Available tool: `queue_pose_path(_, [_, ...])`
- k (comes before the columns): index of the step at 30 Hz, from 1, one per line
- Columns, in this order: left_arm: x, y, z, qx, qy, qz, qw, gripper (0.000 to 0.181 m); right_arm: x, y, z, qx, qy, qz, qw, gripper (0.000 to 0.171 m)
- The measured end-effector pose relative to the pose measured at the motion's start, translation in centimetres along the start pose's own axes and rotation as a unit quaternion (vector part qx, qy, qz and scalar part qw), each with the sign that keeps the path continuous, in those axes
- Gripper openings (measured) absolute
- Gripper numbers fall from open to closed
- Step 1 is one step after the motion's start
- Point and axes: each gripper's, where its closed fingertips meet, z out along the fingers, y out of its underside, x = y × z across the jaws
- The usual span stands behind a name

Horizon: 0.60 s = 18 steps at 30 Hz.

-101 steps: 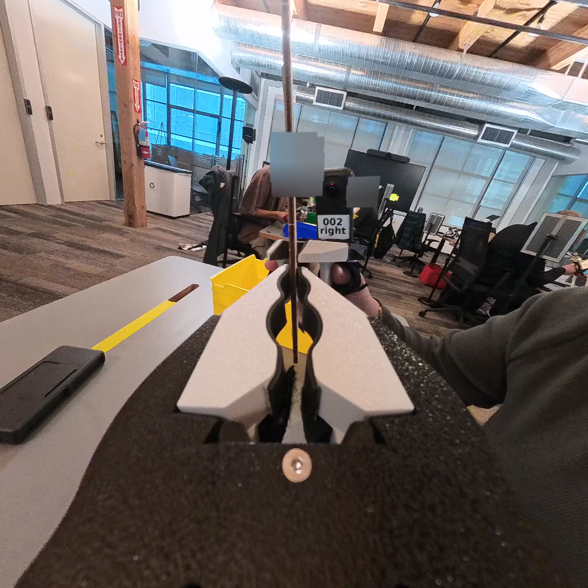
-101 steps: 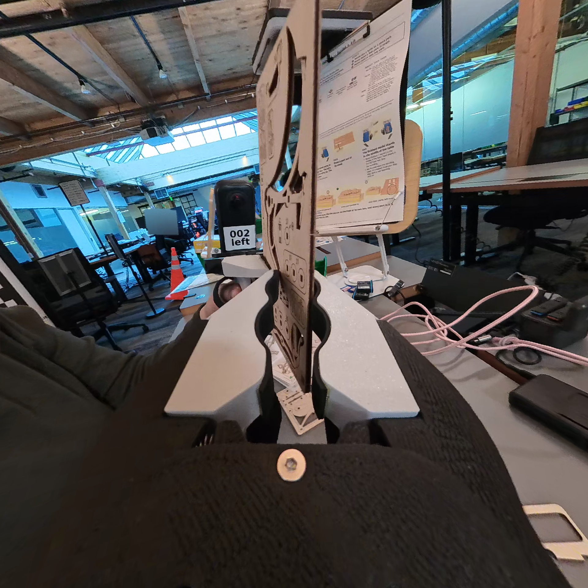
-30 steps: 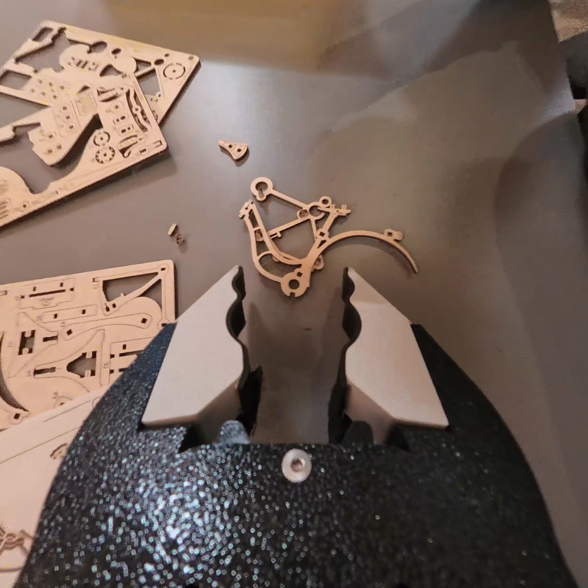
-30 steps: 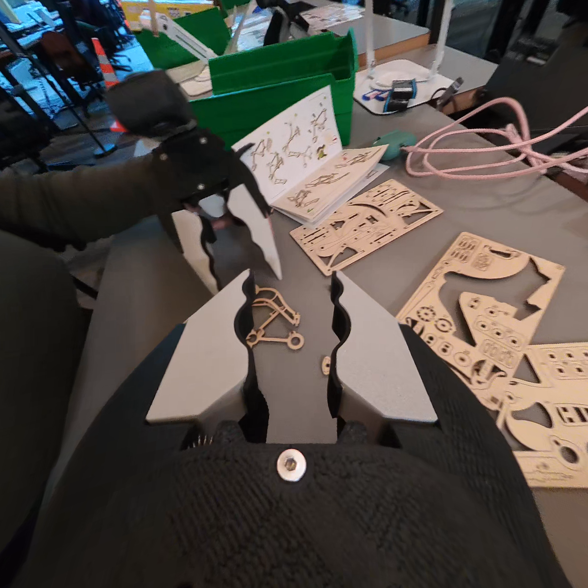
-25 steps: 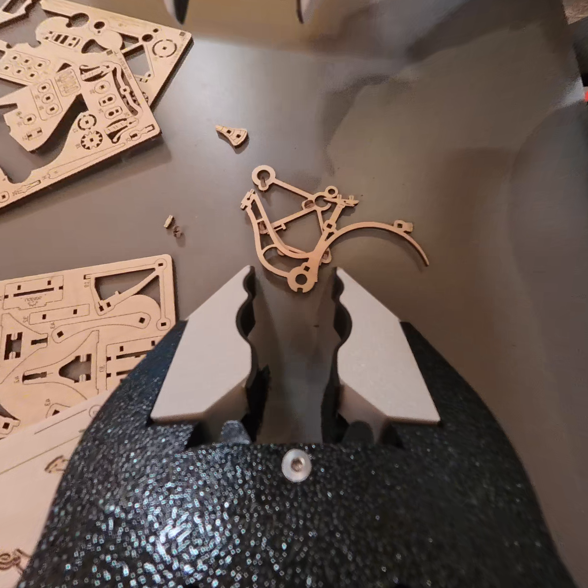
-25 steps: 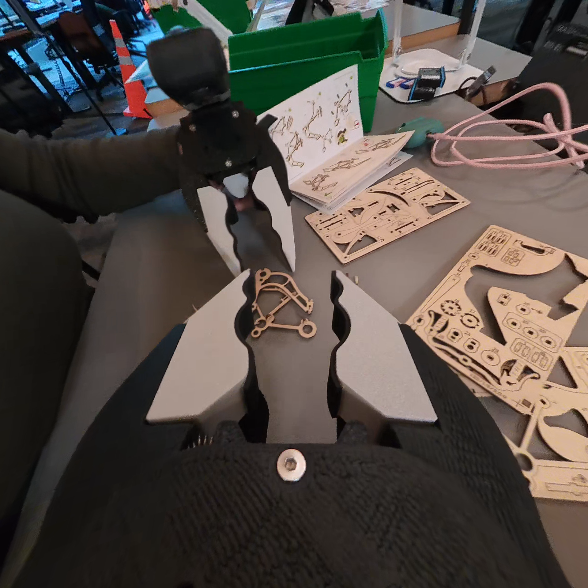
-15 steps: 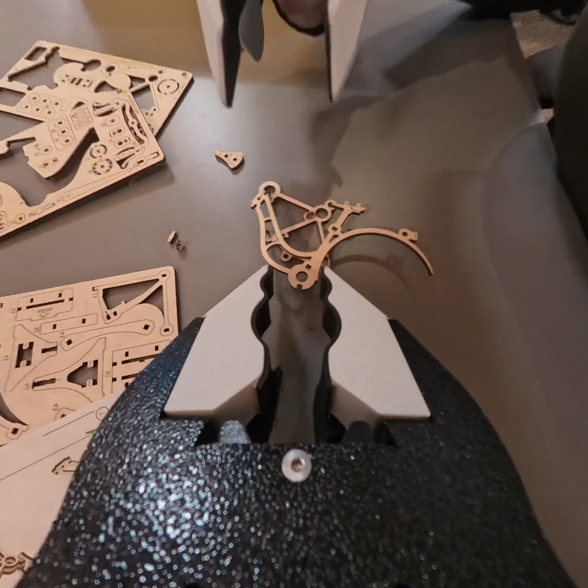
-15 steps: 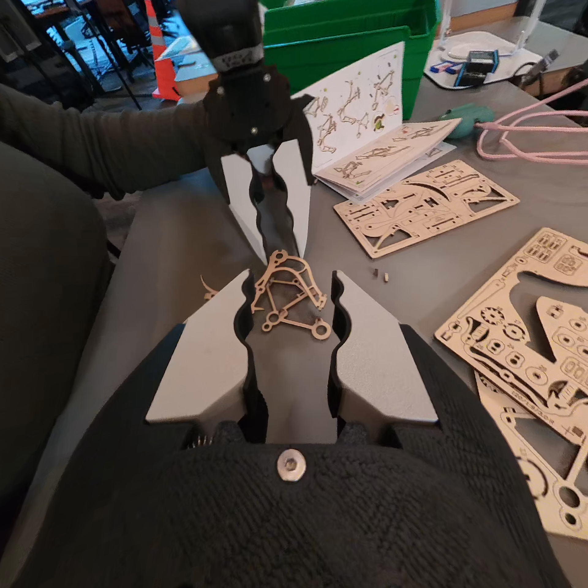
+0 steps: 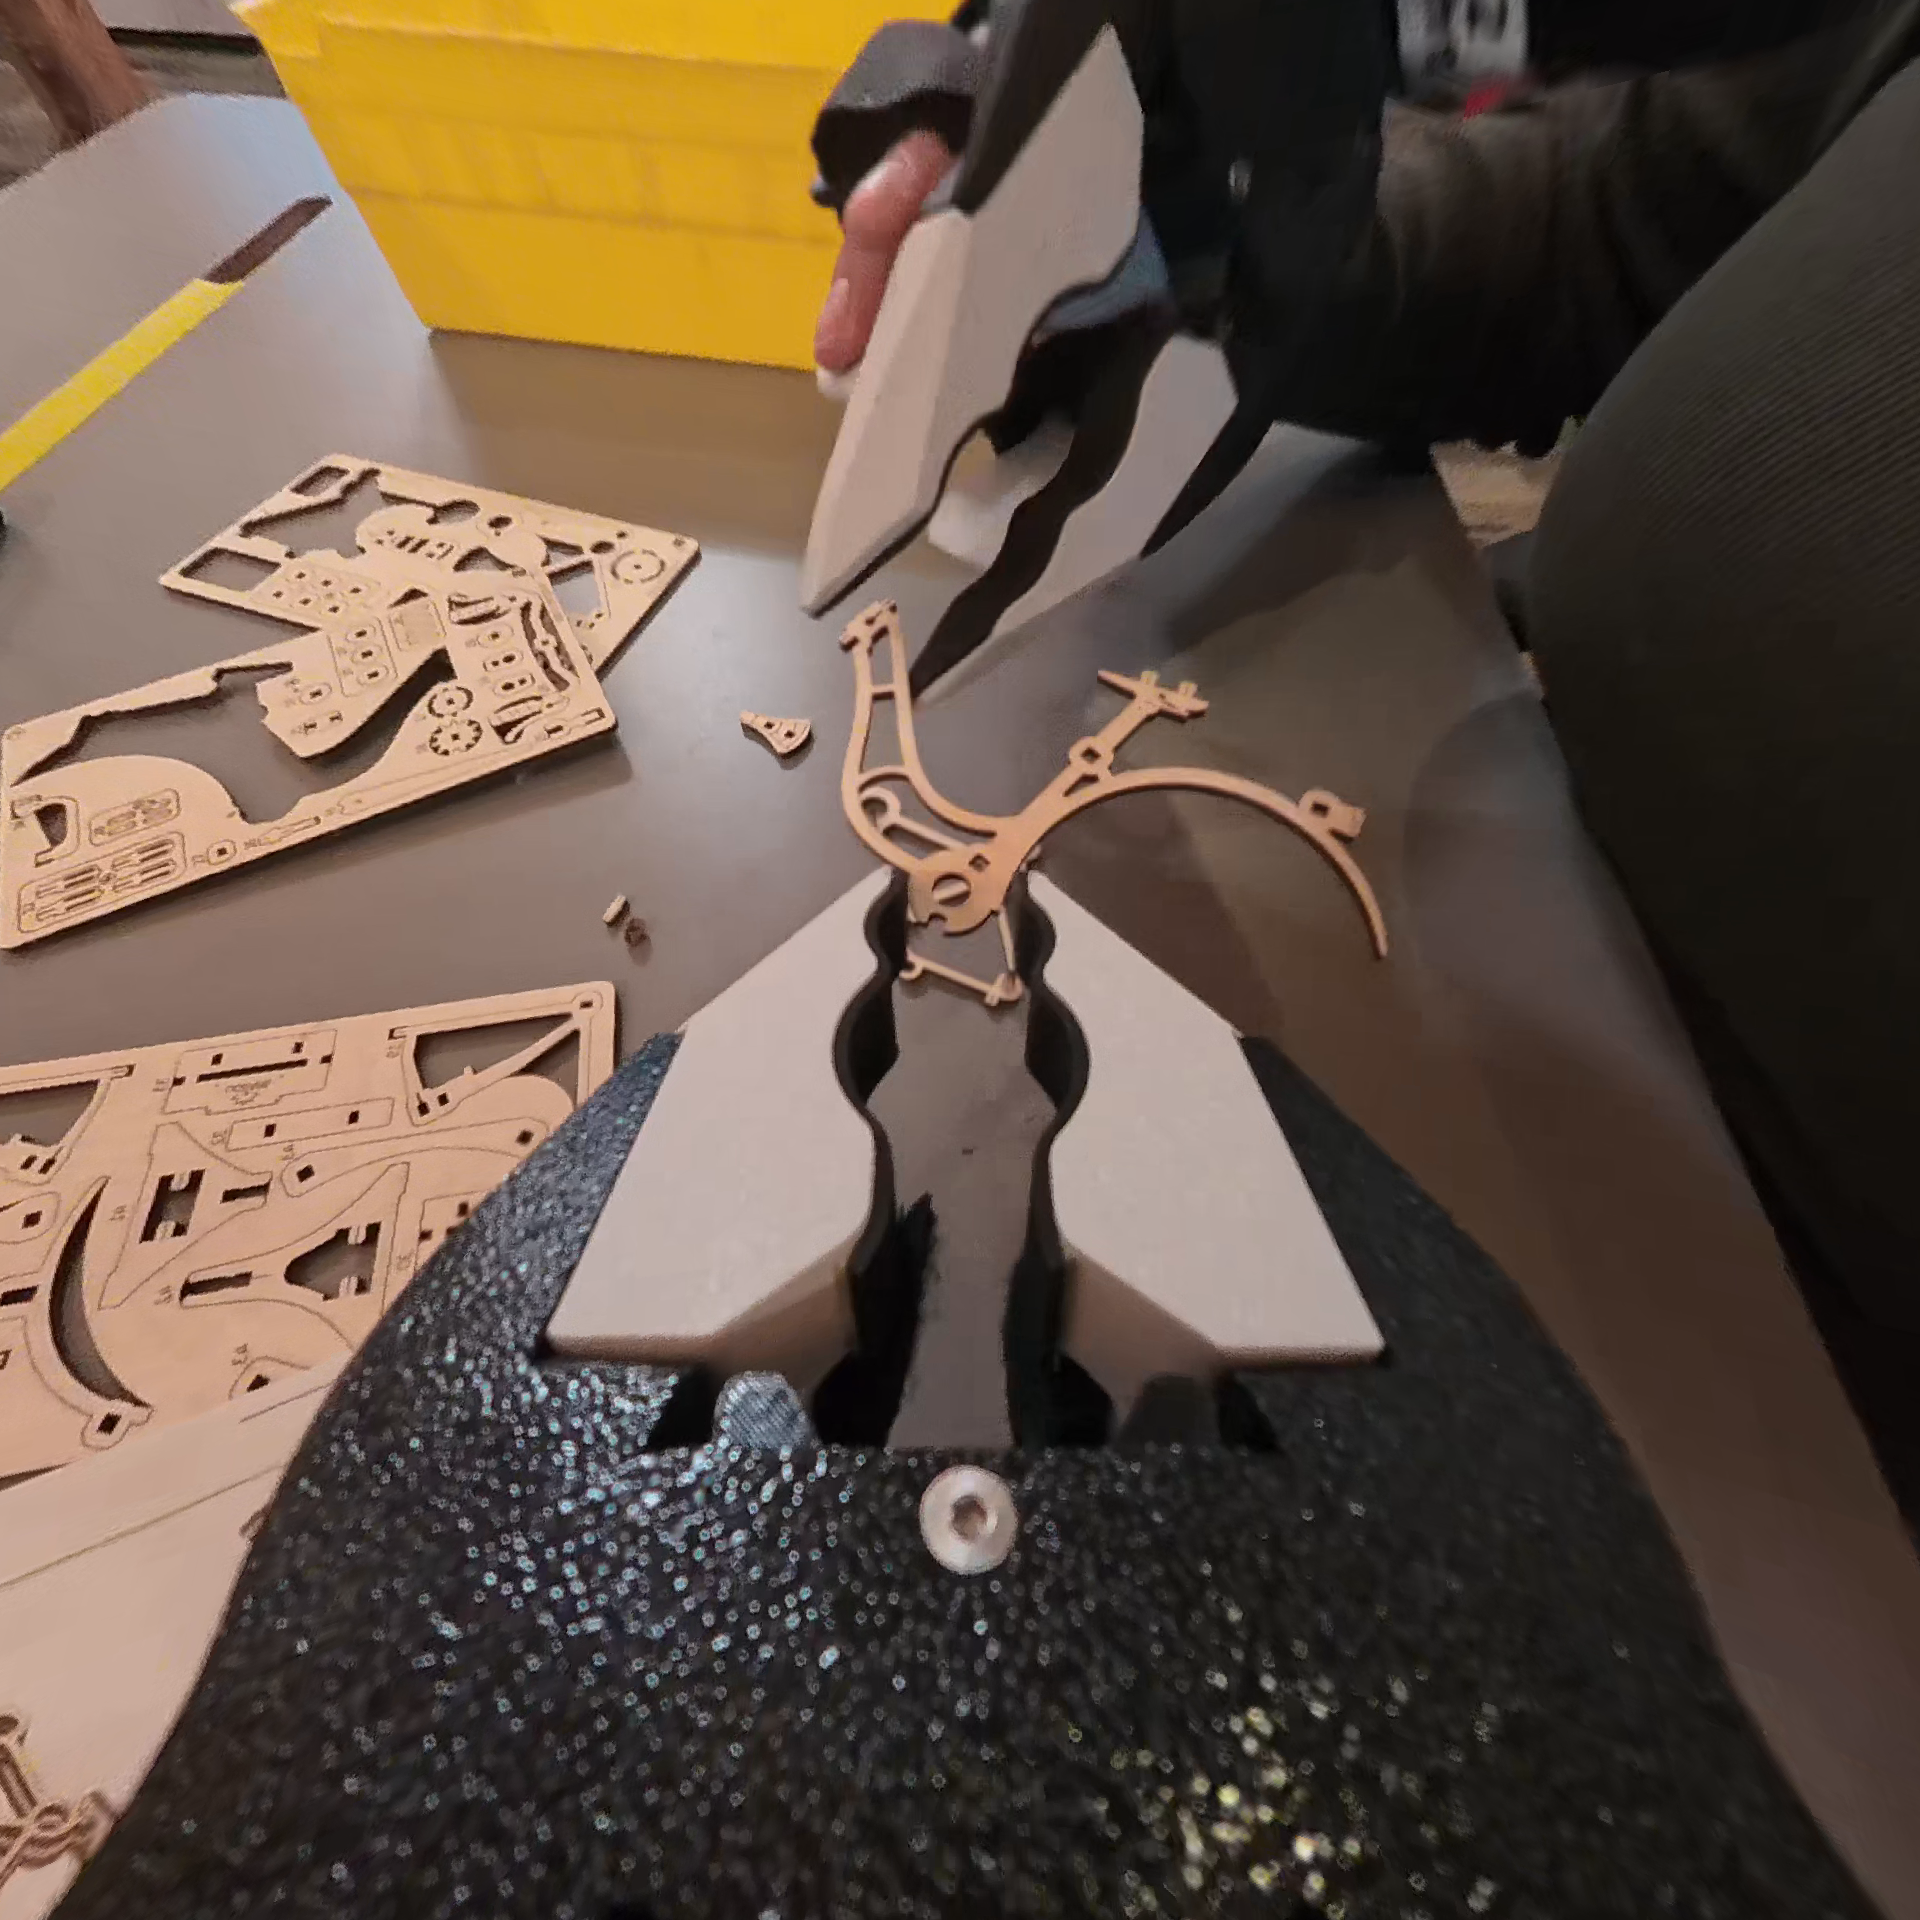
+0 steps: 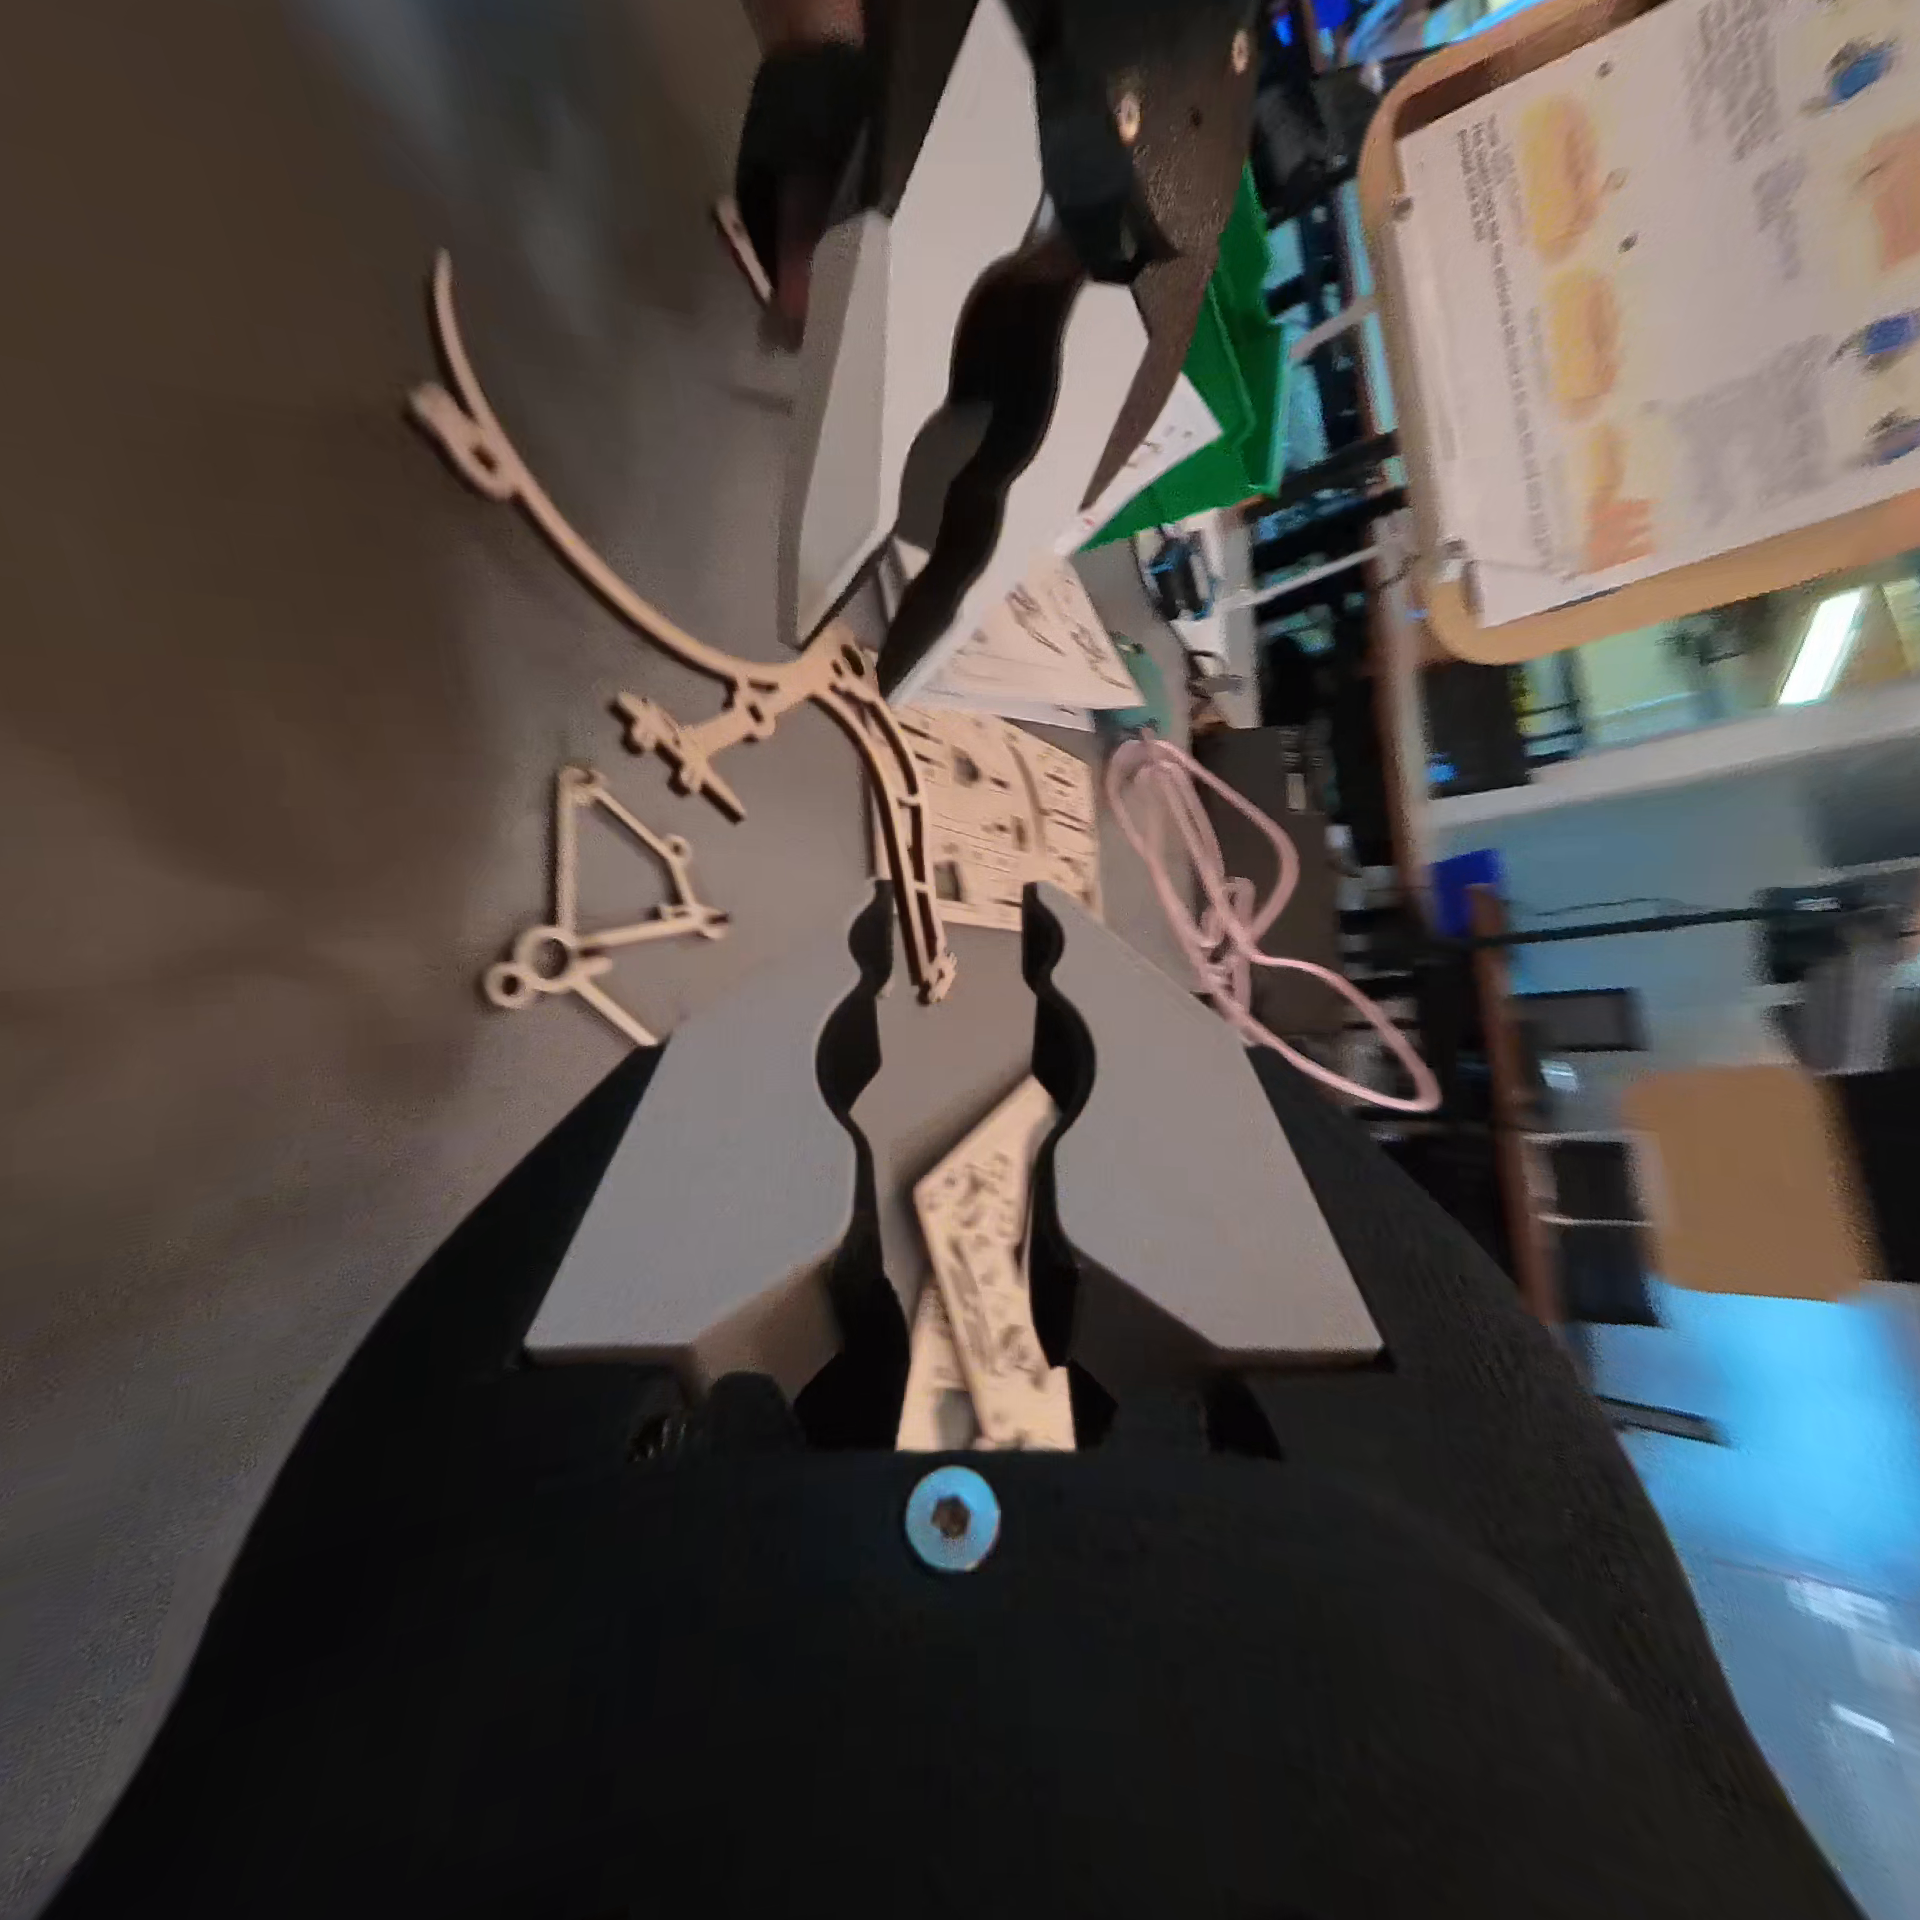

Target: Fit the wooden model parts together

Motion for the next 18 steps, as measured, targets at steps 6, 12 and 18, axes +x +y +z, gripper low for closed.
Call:
queue_pose_path(6, [0.0, -0.7, -0.4, 0.021, 0.000, -0.004, 1.000, 0.016, 0.0, 0.5, 0.7, -0.025, 0.030, -0.062, 0.997, 0.004])
queue_pose_path(12, [-1.8, -2.2, -1.7, 0.084, -0.051, -0.035, 0.995, 0.069, -0.2, -0.4, 0.9, 0.057, -0.083, 0.273, 0.957, 0.000])
queue_pose_path(18, [-2.4, -4.5, -1.5, 0.171, -0.043, -0.109, 0.978, 0.064, 1.1, -2.9, 0.1, 0.194, -0.271, 0.629, 0.703, 0.001])
